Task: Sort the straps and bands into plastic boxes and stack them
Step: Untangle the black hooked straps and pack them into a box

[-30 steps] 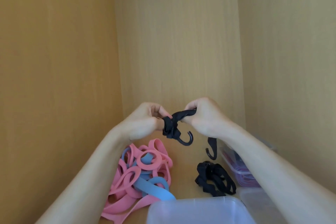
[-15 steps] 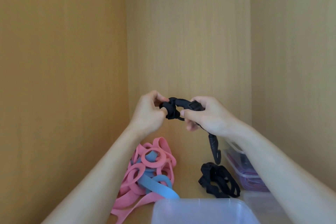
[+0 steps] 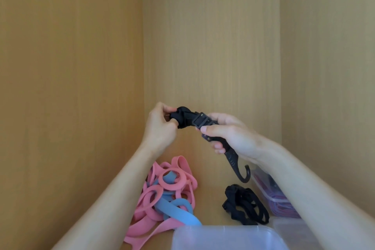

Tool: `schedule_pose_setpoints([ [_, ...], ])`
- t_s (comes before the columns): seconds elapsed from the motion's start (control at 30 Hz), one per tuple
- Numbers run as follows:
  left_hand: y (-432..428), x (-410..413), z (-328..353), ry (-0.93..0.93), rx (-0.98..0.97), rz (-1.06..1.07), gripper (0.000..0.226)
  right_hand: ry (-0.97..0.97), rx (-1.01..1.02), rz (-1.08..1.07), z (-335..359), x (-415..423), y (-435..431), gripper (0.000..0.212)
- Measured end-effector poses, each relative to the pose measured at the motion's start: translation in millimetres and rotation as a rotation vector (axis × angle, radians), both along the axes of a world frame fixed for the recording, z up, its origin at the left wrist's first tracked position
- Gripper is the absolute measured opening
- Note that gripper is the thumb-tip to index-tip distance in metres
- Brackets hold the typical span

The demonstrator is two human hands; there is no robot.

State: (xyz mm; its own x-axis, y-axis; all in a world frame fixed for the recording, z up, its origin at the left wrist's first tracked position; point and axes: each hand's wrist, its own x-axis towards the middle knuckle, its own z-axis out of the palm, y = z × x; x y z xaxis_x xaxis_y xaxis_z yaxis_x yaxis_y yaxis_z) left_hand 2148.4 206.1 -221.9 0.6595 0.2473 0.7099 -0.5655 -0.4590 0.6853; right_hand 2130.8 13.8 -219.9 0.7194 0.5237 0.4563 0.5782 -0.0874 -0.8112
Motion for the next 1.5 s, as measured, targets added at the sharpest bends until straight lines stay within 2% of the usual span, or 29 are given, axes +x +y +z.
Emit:
schedule_pose_setpoints([
  [0.13,0,-3,6,-0.048,-0.082,-0.057,0.025,-0.004,0.012,-0.061,2,0,-2,0.014],
  [0.3,-3,-3,5,-0.062,-0.042,-0.085,0.026,-0.014,0.157,-0.079,10,2,-18,0.014],
  [0.37,-5,-2,5,-0.071,-0.060,-0.085,0.027,-0.012,0.150,-0.051,9,2,-17,0.013],
  [0.47,-5,-3,7,-0.078,-0.188,-0.136,0.025,0.001,0.075,0.010,5,2,-9,0.013],
  [0.63,-8,-13,14,-0.049,-0.466,-0.531,0.021,-0.002,-0.078,0.073,-6,7,0,0.022],
  [0.8,-7,-22,19,0.050,-0.535,-0.846,0.024,0.056,-0.124,0.035,-13,19,-10,0.030],
  [0.97,-3,-22,16,0.176,-0.369,-1.062,0.038,0.070,-0.137,-0.052,-21,28,-19,0.034],
  [1.0,-3,-23,15,0.205,-0.313,-1.102,0.035,0.070,-0.154,-0.074,-22,29,-20,0.033],
  [1.07,-2,-23,13,0.255,-0.171,-1.128,0.014,0.066,-0.174,-0.121,-22,30,-22,0.029],
  [1.23,-2,-20,10,0.328,0.080,-0.947,0.012,-0.070,-0.291,-0.319,-19,25,-26,0.033],
  [1.3,-2,-20,9,0.353,0.156,-0.892,0.012,-0.131,-0.333,-0.407,-19,26,-29,0.026],
  [1.4,-1,-17,6,0.420,0.202,-0.826,0.012,-0.236,-0.395,-0.495,-19,27,-28,0.020],
  [1.5,-2,-12,0,0.510,0.232,-0.835,0.015,-0.325,-0.399,-0.522,-18,22,-26,0.025],
])
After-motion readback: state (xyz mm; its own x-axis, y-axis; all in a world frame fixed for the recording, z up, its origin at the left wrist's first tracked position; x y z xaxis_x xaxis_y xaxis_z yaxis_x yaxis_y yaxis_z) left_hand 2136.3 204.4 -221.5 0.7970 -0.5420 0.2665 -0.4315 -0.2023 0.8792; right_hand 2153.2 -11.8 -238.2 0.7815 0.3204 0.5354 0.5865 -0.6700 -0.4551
